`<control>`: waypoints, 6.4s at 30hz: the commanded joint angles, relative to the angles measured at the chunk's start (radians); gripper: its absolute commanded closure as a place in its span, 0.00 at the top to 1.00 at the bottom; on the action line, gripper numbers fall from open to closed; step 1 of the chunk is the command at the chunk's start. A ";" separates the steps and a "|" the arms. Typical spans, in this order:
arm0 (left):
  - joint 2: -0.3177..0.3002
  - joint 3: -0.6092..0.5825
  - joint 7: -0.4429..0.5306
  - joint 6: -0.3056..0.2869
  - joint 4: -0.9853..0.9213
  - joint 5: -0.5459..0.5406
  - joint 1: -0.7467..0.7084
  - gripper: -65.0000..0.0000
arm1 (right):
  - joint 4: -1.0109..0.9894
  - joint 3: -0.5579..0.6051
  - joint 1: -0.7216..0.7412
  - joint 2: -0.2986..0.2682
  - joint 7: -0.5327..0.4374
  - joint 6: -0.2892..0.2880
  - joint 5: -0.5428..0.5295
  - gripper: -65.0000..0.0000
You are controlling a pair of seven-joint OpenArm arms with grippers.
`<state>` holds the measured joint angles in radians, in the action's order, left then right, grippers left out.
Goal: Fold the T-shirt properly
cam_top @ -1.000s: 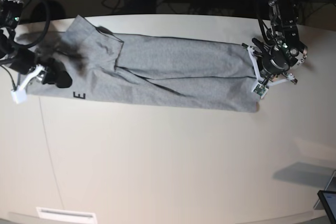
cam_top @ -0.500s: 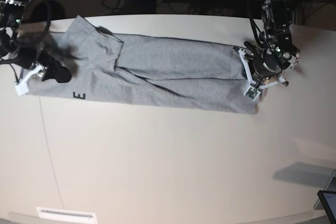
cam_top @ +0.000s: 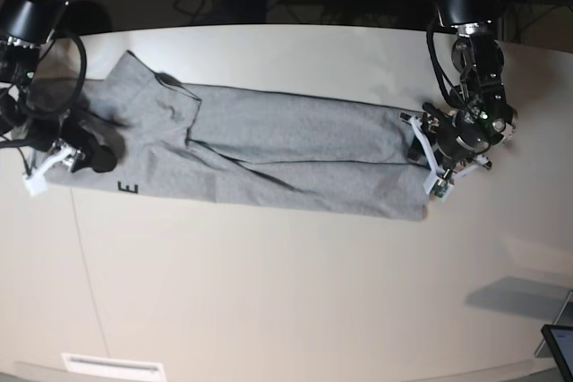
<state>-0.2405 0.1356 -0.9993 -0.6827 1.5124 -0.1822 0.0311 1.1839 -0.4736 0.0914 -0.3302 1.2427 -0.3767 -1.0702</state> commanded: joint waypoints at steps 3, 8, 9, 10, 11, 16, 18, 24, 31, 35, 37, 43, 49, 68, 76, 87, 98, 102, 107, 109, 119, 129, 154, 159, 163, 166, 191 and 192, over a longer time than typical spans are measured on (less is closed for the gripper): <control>0.002 -0.007 -0.063 -0.007 -0.066 0.053 0.028 0.36 | -0.028 0.054 0.061 -0.036 -0.017 0.000 0.005 0.58; 0.003 -0.007 -0.063 -0.007 -0.094 0.053 0.057 0.36 | -0.089 0.243 0.130 -0.076 -0.133 0.000 0.005 0.58; 0.003 -0.007 -0.063 -0.007 -0.097 0.053 0.059 0.36 | -0.104 0.269 0.140 -0.085 -0.152 0.000 0.005 0.58; 0.003 -0.007 -0.063 -0.007 -0.098 0.053 0.059 0.36 | -0.121 0.296 0.153 -0.088 -0.171 0.000 0.005 0.58; 0.002 -0.007 -0.063 -0.007 -0.098 0.053 0.059 0.36 | -0.138 0.329 0.167 -0.093 -0.192 0.000 0.005 0.58; 0.000 -0.007 -0.066 -0.007 -0.091 0.053 0.049 0.36 | -0.158 0.395 0.196 -0.097 -0.228 -0.002 0.005 0.58; 0.000 -0.007 -0.068 -0.007 -0.091 0.053 0.040 0.36 | -0.160 0.396 0.204 -0.097 -0.229 -0.002 0.005 0.58; -0.010 -0.006 -0.065 -0.007 -0.086 0.053 -0.007 0.36 | -0.158 0.398 0.207 -0.123 -0.234 -0.002 0.005 0.58; -0.015 -0.006 -0.068 -0.007 0.000 0.051 -0.086 0.36 | -0.152 0.399 0.210 -0.149 -0.235 -0.002 0.005 0.58; -0.013 0.037 -0.068 -0.007 0.007 0.051 -0.101 0.36 | -0.151 0.399 0.215 -0.149 -0.235 -0.026 0.005 0.58; -0.015 0.078 -0.069 -0.007 0.017 0.053 -0.101 0.36 | -0.151 0.399 0.221 -0.148 -0.235 -0.055 0.005 0.58; -0.044 0.134 -0.088 -0.009 0.087 0.054 -0.106 0.36 | -0.060 0.401 0.225 -0.148 -0.214 -0.063 0.005 0.58; -0.061 0.135 -0.122 -0.010 0.175 0.051 -0.099 0.36 | 0.164 0.390 0.213 -0.143 -0.117 -0.058 -0.005 0.58; -0.061 0.131 -0.172 -0.012 0.307 0.051 -0.073 0.36 | 0.456 -0.076 -0.295 0.069 0.013 0.276 -0.364 0.57; -0.061 0.129 -0.172 -0.012 0.305 0.053 -0.073 0.36 | 0.534 -0.121 -0.460 0.158 0.015 0.279 -0.391 0.57; -0.063 0.132 -0.169 -0.012 0.304 0.053 -0.075 0.36 | 0.532 -0.112 -0.523 0.231 0.021 0.335 -0.319 0.57; -0.063 0.134 -0.168 -0.013 0.304 0.053 -0.079 0.36 | 0.475 -0.110 -0.528 0.280 0.021 0.275 -0.176 0.57; -0.063 0.132 -0.168 -0.013 0.304 0.053 -0.081 0.36 | 0.417 -0.110 -0.520 0.282 0.022 0.259 -0.156 0.57; -0.063 0.131 -0.168 -0.013 0.304 0.053 -0.081 0.36 | 0.416 -0.052 -0.509 0.279 0.019 0.259 -0.158 0.57; -0.063 0.129 -0.168 -0.013 0.304 0.053 -0.081 0.36 | 0.416 -0.014 -0.508 0.282 0.015 0.259 -0.158 0.57; -0.078 0.134 -0.168 -0.013 0.302 0.053 -0.086 0.36 | 0.413 0.014 -0.485 0.279 0.013 0.259 -0.155 0.29; -0.076 0.131 -0.169 -0.013 0.302 0.053 -0.086 0.36 | 0.414 0.014 -0.456 0.271 0.018 0.261 -0.158 0.00; -0.076 0.126 -0.172 -0.013 0.300 0.053 -0.086 0.36 | 0.523 -0.024 -0.287 0.208 0.061 0.270 -0.155 0.00; -0.076 0.126 -0.172 -0.013 0.300 0.053 -0.086 0.36 | 0.475 -0.024 -0.256 0.202 0.061 0.270 -0.153 0.00; -0.076 0.126 -0.172 -0.013 0.300 0.053 -0.086 0.36 | 0.405 -0.001 -0.224 0.188 0.061 0.270 -0.155 0.00; -0.076 0.126 -0.172 -0.013 0.300 0.053 -0.086 0.36 | 0.402 0.034 -0.200 0.188 0.059 0.270 -0.155 0.00; -0.075 0.126 -0.172 -0.013 0.300 0.053 -0.106 0.36 | 0.327 0.103 -0.083 0.188 0.058 0.267 0.020 0.13; -0.075 0.126 -0.172 -0.013 0.300 0.053 -0.106 0.36 | 0.330 0.103 -0.081 0.188 0.059 0.265 0.018 0.21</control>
<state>-0.3023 0.2592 -1.1820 -0.6933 1.7981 -0.1314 -0.0864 1.4921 -0.3687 -0.0078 -0.1318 1.3033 -0.1043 -1.0245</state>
